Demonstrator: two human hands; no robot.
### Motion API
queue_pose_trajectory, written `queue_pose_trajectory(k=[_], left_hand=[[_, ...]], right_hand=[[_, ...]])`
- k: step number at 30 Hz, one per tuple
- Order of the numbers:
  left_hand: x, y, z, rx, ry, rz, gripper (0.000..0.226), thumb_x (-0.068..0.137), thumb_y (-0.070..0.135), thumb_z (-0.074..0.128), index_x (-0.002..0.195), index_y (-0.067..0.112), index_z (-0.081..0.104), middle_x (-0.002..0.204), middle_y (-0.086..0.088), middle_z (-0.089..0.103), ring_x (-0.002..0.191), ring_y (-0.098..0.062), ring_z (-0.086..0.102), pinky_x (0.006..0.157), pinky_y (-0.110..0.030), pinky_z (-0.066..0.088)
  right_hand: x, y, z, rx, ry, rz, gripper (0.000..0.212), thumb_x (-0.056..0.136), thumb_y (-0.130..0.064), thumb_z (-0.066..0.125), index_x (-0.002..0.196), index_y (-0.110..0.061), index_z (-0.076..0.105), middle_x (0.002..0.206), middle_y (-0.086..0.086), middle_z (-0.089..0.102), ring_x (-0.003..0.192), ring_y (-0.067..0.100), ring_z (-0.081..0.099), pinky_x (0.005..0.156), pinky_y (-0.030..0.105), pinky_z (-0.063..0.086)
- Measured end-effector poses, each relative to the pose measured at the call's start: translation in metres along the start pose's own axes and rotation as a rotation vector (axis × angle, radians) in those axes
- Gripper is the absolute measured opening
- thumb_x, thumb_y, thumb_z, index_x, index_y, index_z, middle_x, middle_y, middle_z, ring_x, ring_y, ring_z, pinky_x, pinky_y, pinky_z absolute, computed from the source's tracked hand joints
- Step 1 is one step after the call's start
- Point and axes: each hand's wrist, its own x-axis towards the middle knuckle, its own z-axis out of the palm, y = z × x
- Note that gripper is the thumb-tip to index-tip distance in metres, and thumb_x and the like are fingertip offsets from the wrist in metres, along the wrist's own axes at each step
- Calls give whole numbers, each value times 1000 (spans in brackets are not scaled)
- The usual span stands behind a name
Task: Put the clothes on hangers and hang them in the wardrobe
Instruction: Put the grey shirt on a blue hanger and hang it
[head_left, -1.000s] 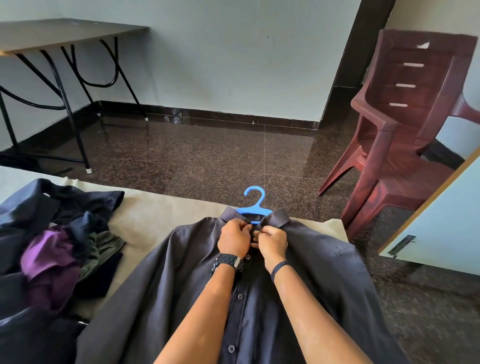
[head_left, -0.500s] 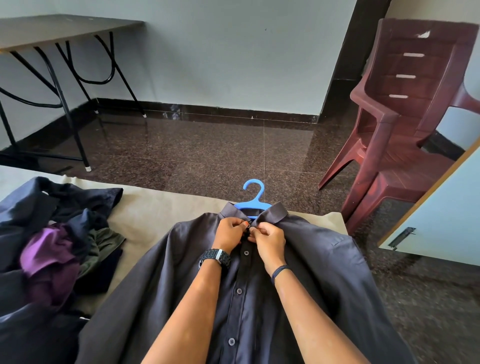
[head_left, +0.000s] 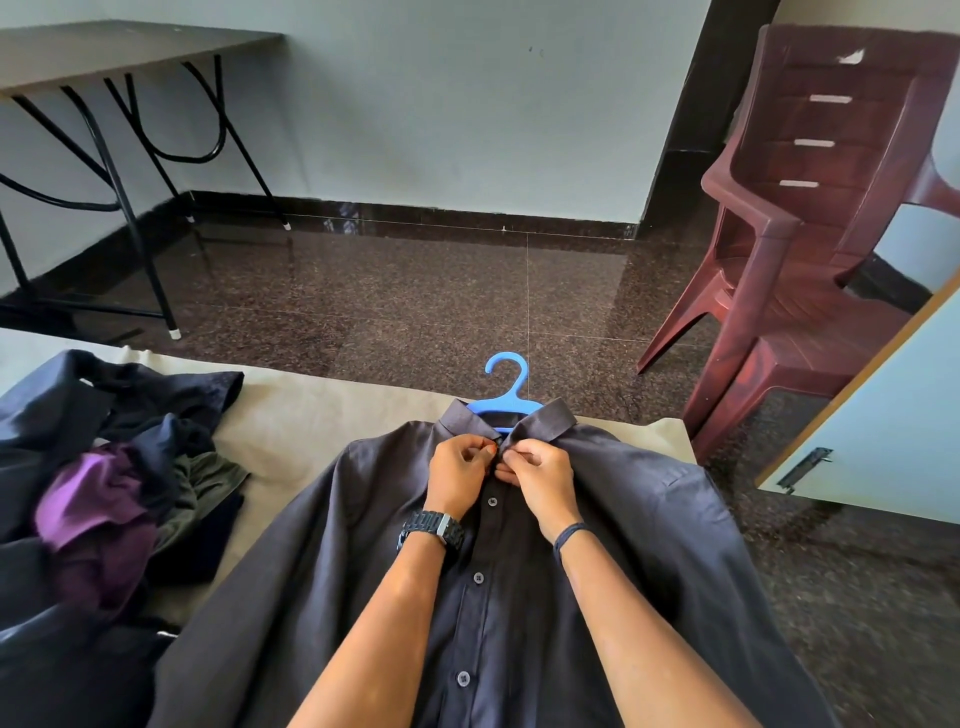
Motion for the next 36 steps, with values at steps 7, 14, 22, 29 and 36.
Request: queue_pose_trajectory(k=[7, 14, 22, 29, 36], left_hand=[[-15, 0, -3, 71, -32, 100, 26, 84, -3, 59, 108, 5, 66, 88, 2, 66, 81, -4, 62, 71, -3, 47], [-18, 2, -2, 59, -8, 147, 20, 79, 7, 74, 98, 11, 68, 81, 7, 66, 76, 2, 62, 72, -8, 50], [-10, -5, 2, 10, 53, 100, 13, 82, 3, 69, 94, 6, 73, 85, -2, 72, 78, -6, 66, 78, -20, 54], [-5, 0, 7, -31, 55, -9, 13, 87, 1, 60, 91, 6, 71, 80, -2, 69, 76, -12, 64, 74, -21, 52], [4, 17, -2, -299, -94, -219, 26, 89, -4, 50, 70, 7, 64, 63, -5, 61, 57, -15, 54, 51, -21, 47]], right_hand=[[1, -4, 0, -61, -26, 39, 16, 91, 0, 57, 78, -6, 66, 70, 7, 66, 59, 11, 65, 58, 20, 56], [2, -3, -3, -201, -26, 23, 19, 88, -5, 59, 69, -7, 63, 60, 7, 62, 43, 19, 54, 52, 30, 46], [0, -6, -4, -171, -19, 42, 17, 88, -6, 61, 71, -6, 64, 54, 4, 57, 40, 15, 51, 50, 27, 46], [-4, -4, 0, -184, 33, 24, 13, 88, -8, 62, 75, -6, 65, 57, 5, 59, 39, 14, 54, 54, 34, 49], [-8, -8, 1, -218, 12, -20, 14, 92, -12, 57, 82, -5, 63, 66, 9, 61, 40, 15, 52, 42, 23, 44]])
